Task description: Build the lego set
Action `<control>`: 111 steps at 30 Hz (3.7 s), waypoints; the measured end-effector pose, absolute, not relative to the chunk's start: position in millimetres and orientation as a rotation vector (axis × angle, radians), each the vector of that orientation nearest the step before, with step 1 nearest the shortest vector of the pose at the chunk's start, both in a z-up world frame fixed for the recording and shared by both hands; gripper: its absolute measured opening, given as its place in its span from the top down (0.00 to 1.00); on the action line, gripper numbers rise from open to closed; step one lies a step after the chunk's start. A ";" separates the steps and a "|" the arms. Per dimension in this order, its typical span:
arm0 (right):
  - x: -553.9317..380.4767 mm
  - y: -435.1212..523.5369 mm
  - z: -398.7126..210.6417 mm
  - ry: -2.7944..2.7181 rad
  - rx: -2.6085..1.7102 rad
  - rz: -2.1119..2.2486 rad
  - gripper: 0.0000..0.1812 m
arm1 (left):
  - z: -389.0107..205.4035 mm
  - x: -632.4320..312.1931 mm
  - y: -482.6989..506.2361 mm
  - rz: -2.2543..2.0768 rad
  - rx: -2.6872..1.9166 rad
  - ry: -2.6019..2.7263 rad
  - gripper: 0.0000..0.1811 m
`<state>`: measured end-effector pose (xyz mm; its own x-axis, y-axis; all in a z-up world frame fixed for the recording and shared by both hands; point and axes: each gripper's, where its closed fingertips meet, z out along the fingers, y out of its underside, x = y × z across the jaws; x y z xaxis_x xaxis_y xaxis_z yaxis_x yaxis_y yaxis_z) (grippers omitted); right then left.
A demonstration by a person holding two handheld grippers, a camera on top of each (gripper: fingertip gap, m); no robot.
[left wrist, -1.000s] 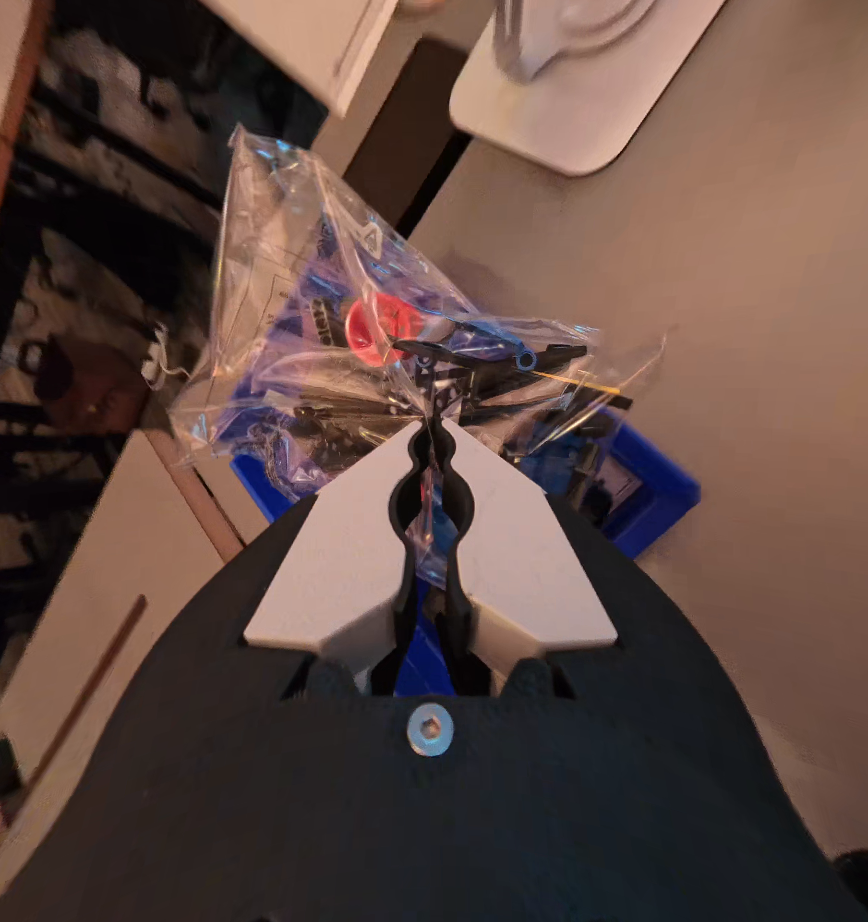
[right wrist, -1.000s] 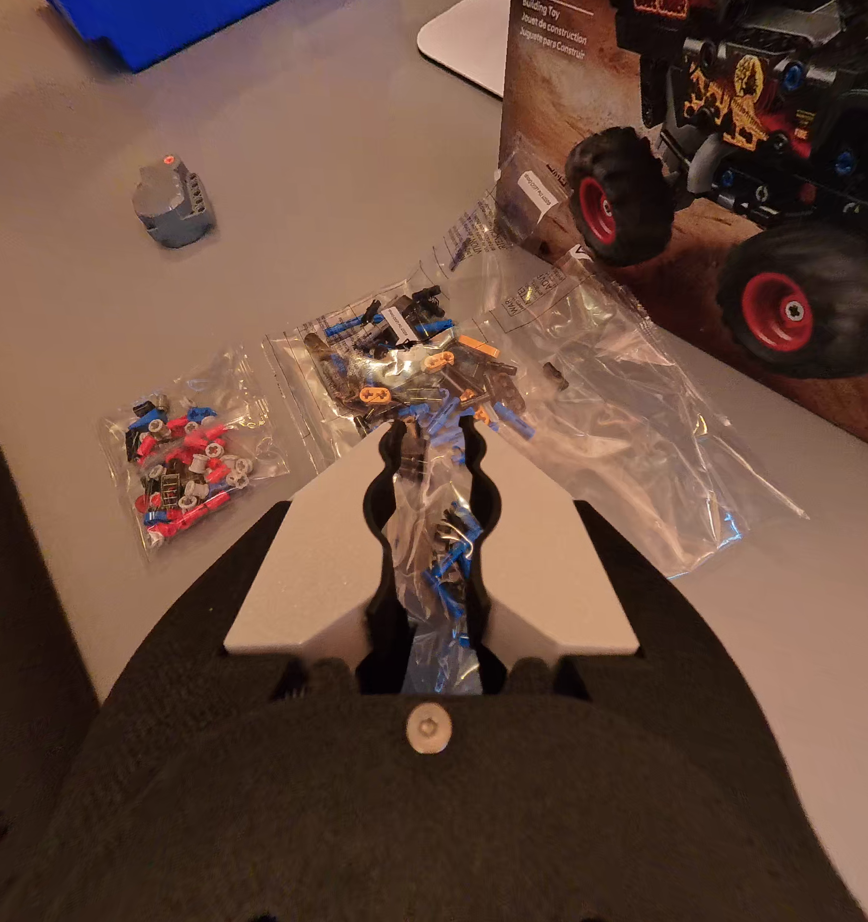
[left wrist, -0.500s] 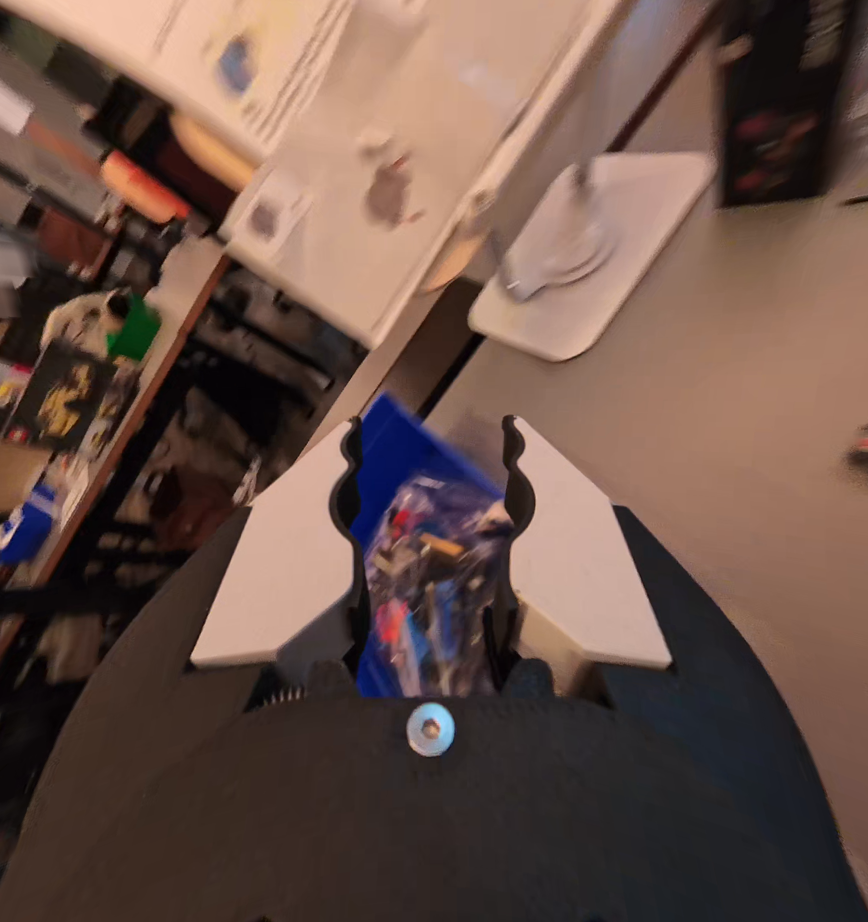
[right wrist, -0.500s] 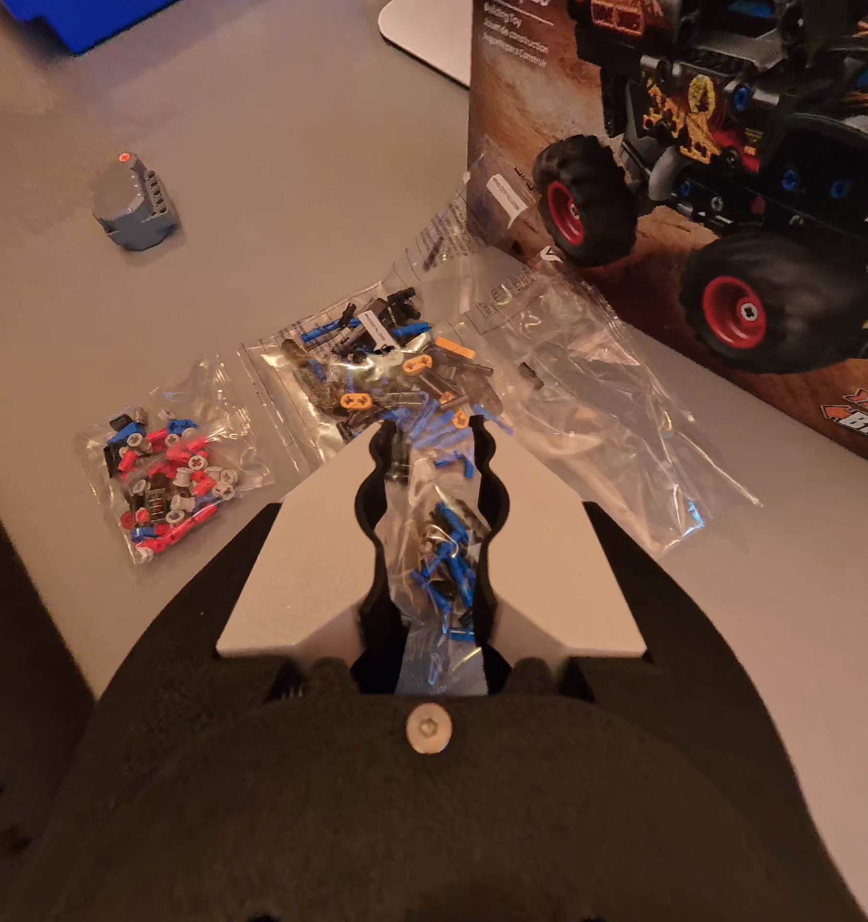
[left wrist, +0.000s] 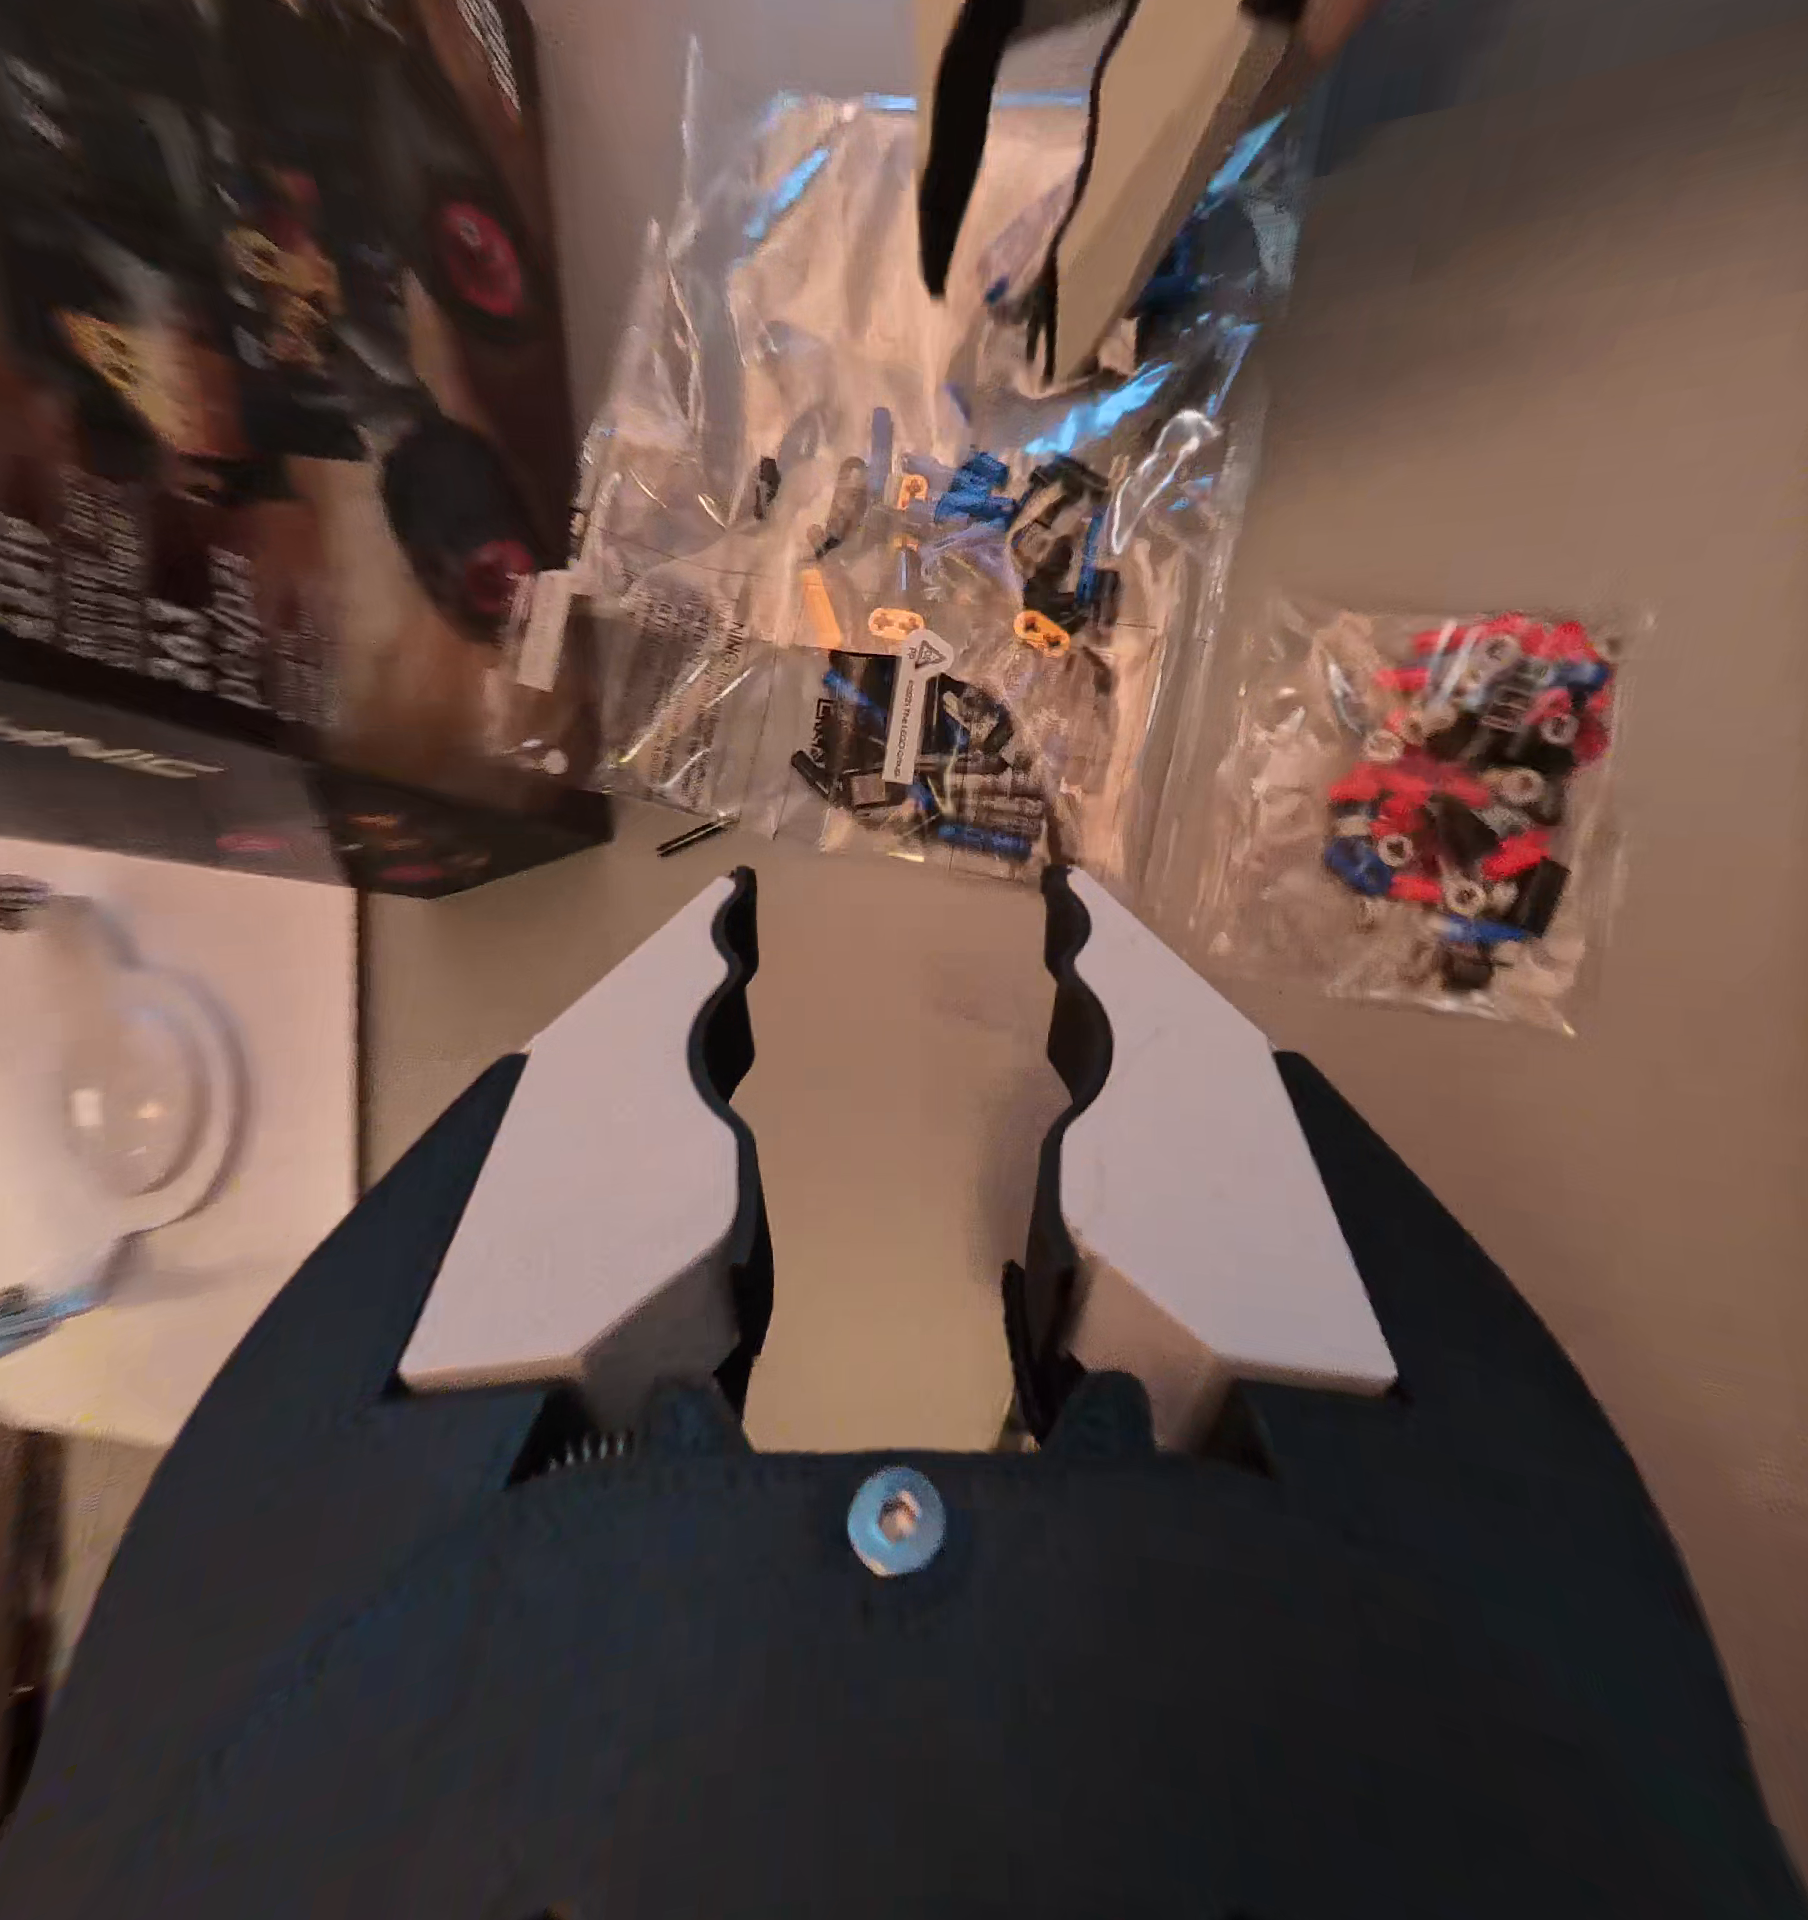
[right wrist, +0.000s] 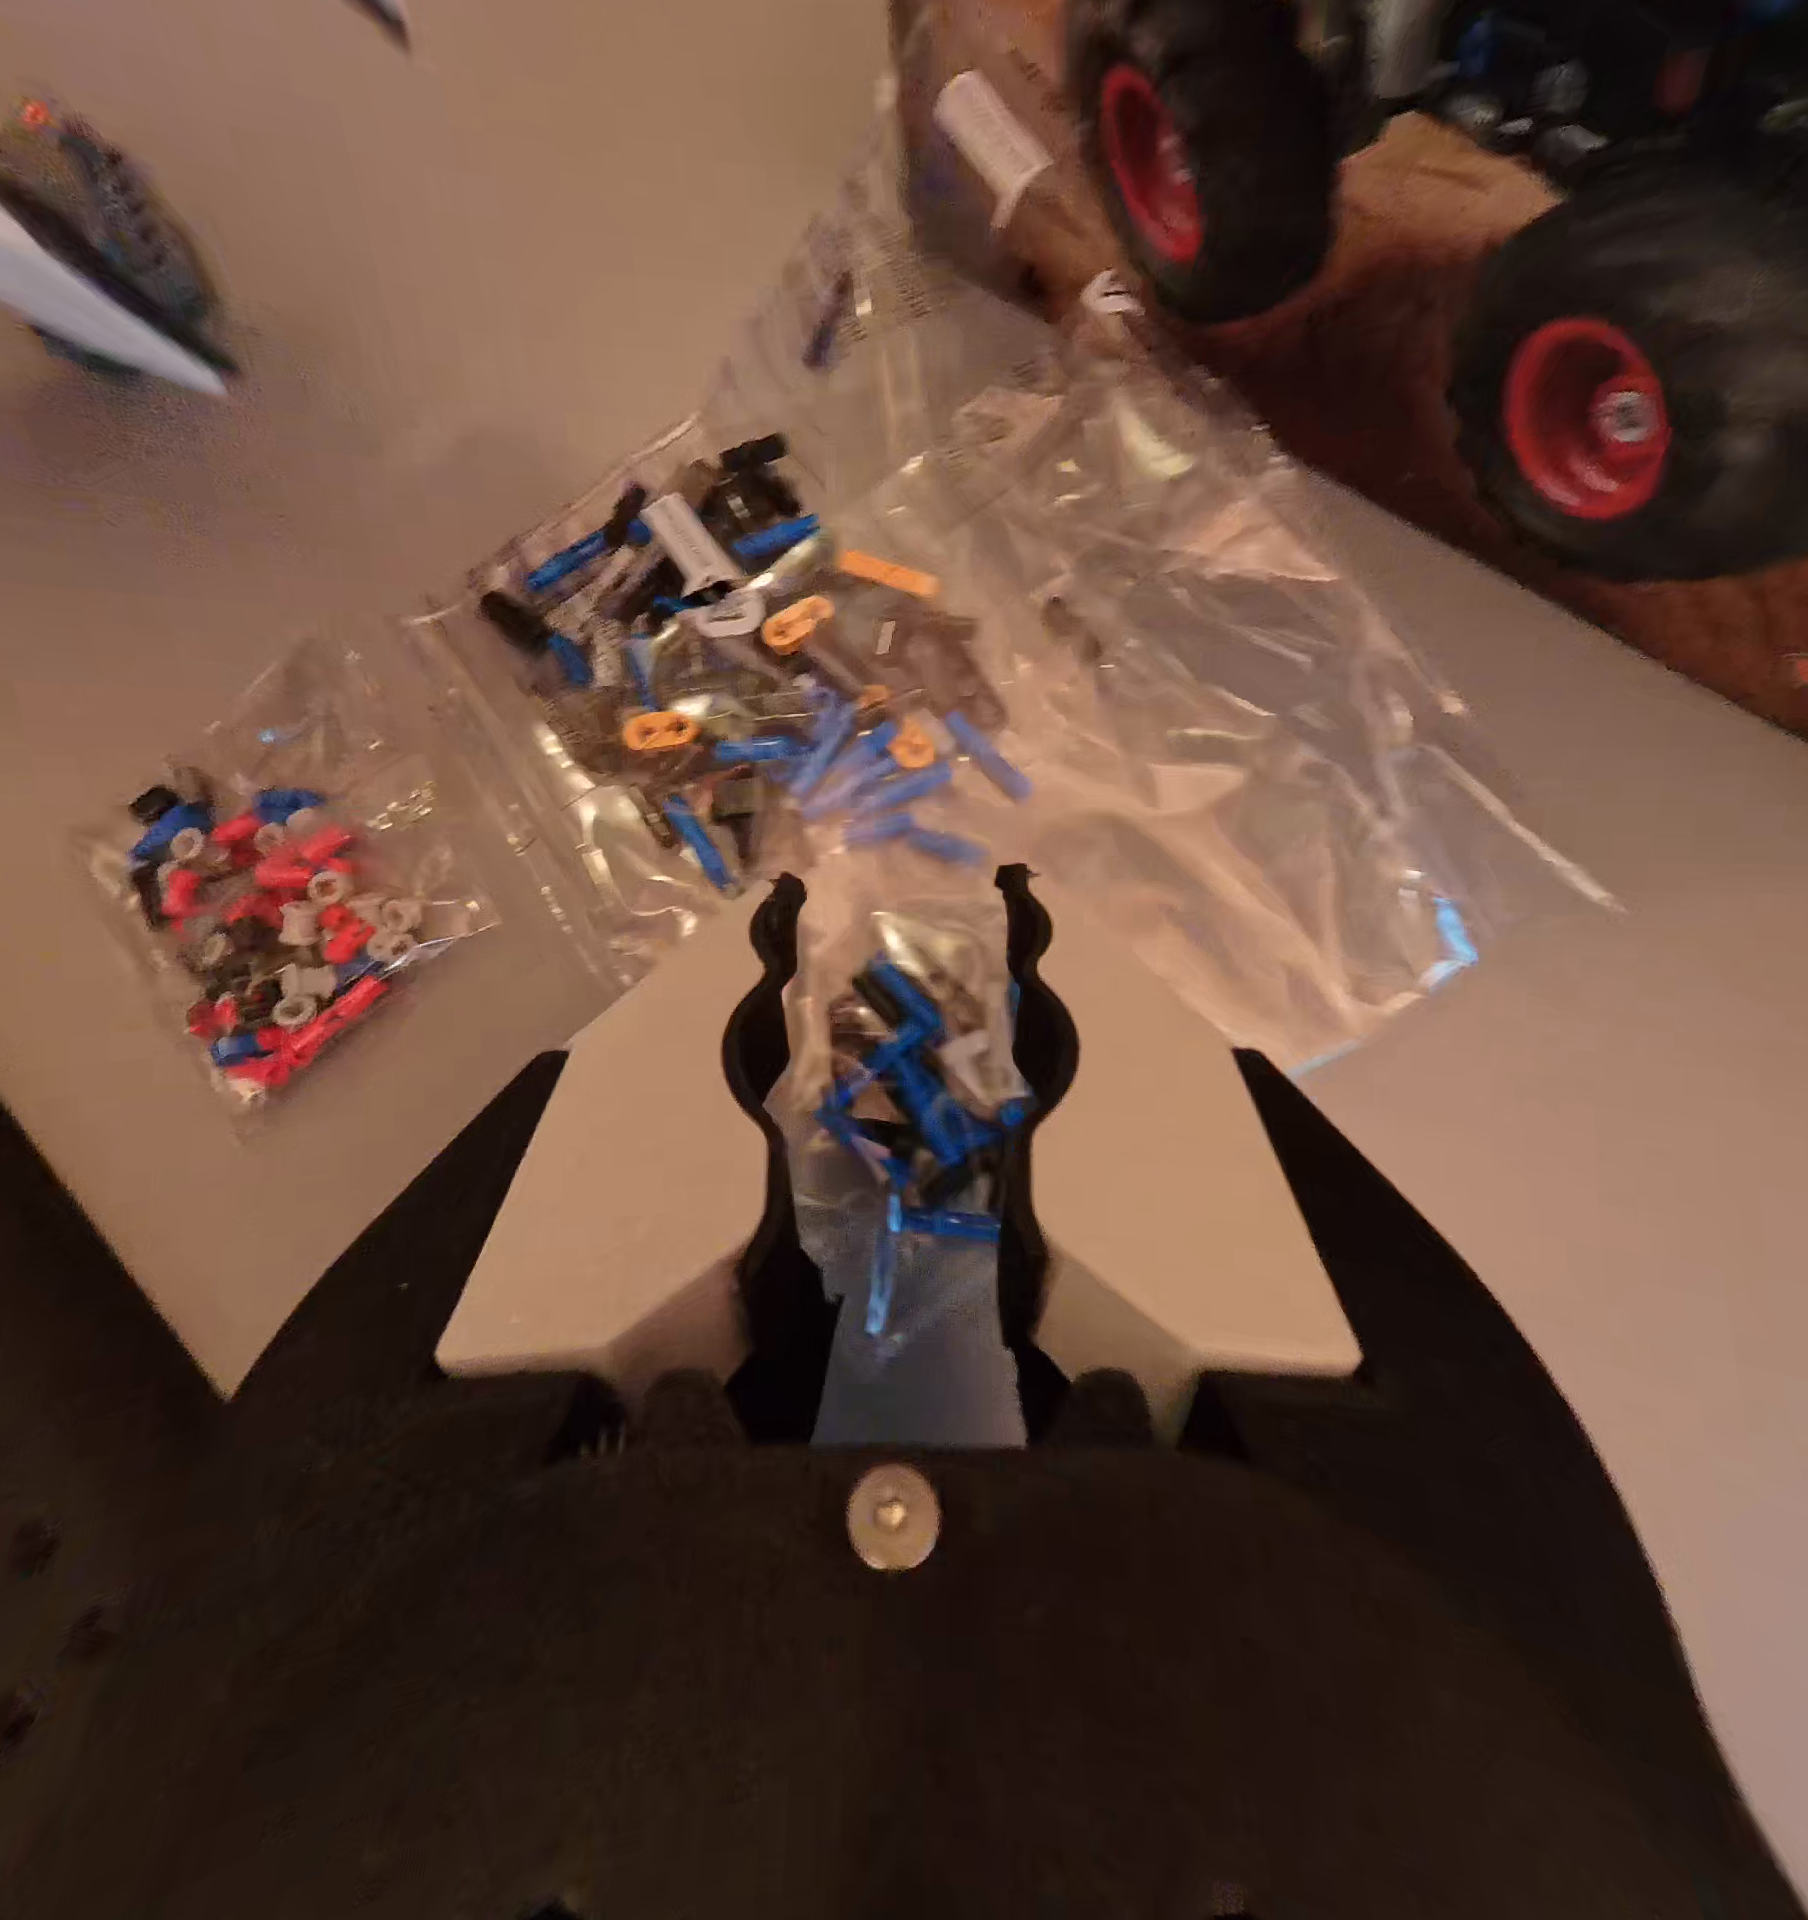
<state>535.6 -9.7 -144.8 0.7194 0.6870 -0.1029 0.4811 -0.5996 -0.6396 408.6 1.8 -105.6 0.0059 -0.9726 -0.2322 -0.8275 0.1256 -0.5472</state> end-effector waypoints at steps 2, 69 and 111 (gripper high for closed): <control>547.8 -0.8 -139.4 -0.817 -2.329 0.419 0.78 | -125.4 416.8 10.3 -0.388 -1.835 1.820 0.70; 492.9 -67.5 -125.0 -0.960 -2.236 0.756 0.82 | -114.8 401.9 -15.9 -0.670 -1.934 1.681 0.77; 434.5 -100.5 -156.3 -1.236 -2.302 0.872 0.79 | -154.8 422.3 -115.3 -0.728 -1.665 2.048 1.00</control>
